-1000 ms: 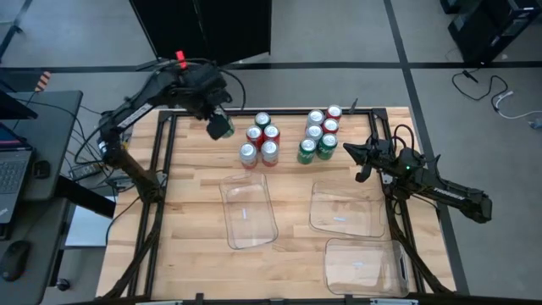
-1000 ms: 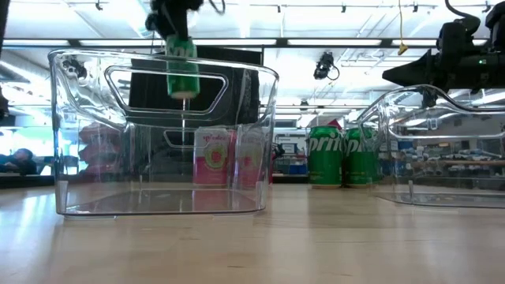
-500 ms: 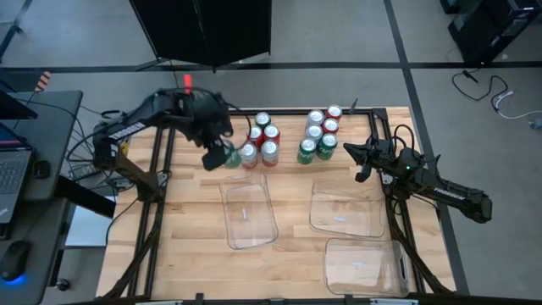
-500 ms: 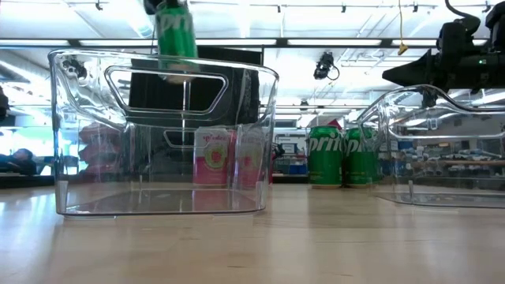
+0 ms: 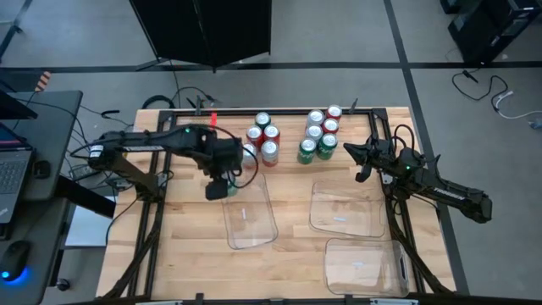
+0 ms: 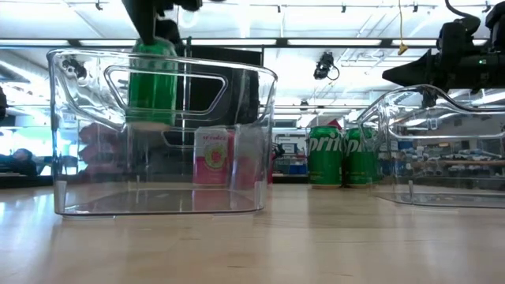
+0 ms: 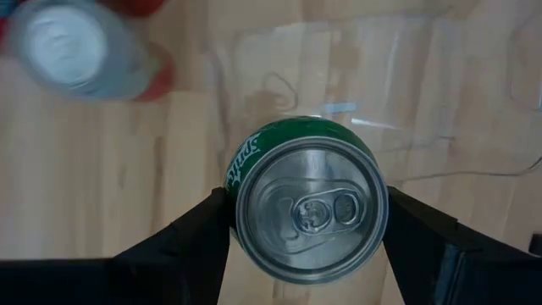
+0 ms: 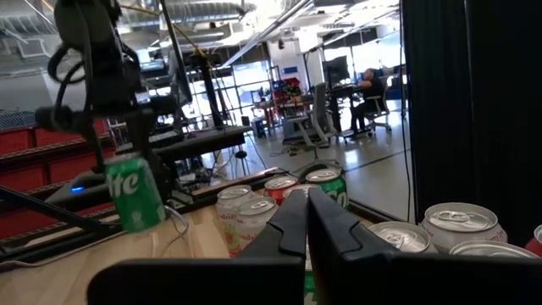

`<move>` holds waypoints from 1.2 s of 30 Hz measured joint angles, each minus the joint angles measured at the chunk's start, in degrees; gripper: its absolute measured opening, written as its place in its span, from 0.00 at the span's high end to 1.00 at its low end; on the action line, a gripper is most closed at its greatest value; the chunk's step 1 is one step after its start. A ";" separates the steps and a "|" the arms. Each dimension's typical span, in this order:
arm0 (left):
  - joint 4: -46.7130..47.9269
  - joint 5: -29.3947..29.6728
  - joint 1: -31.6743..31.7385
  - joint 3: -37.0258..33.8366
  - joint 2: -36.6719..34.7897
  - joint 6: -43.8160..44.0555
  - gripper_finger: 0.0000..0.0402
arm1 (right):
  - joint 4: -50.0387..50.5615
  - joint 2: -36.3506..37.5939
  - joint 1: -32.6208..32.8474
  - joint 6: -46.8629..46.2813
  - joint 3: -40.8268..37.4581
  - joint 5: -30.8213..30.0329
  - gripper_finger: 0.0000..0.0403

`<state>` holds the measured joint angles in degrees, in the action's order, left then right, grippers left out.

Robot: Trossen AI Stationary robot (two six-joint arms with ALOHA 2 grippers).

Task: Sort soda cans
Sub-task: Put the top left green soda can into the top left transparent bin

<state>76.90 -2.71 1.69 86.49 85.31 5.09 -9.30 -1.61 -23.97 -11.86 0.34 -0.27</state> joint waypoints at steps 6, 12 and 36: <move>-5.50 -0.06 0.07 -6.72 0.08 -1.87 0.37 | 0.00 0.00 0.00 0.01 0.00 -0.01 1.00; -9.94 -0.17 0.02 -11.08 0.36 -3.37 0.37 | 0.00 0.02 0.00 0.00 0.00 -0.02 1.00; -9.76 0.51 0.00 -17.14 0.33 -2.01 0.22 | 0.00 0.02 0.00 -0.02 0.00 -0.02 1.00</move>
<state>67.14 -2.19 1.69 69.35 85.64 3.07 -9.30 -1.59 -23.97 -11.88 0.34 -0.30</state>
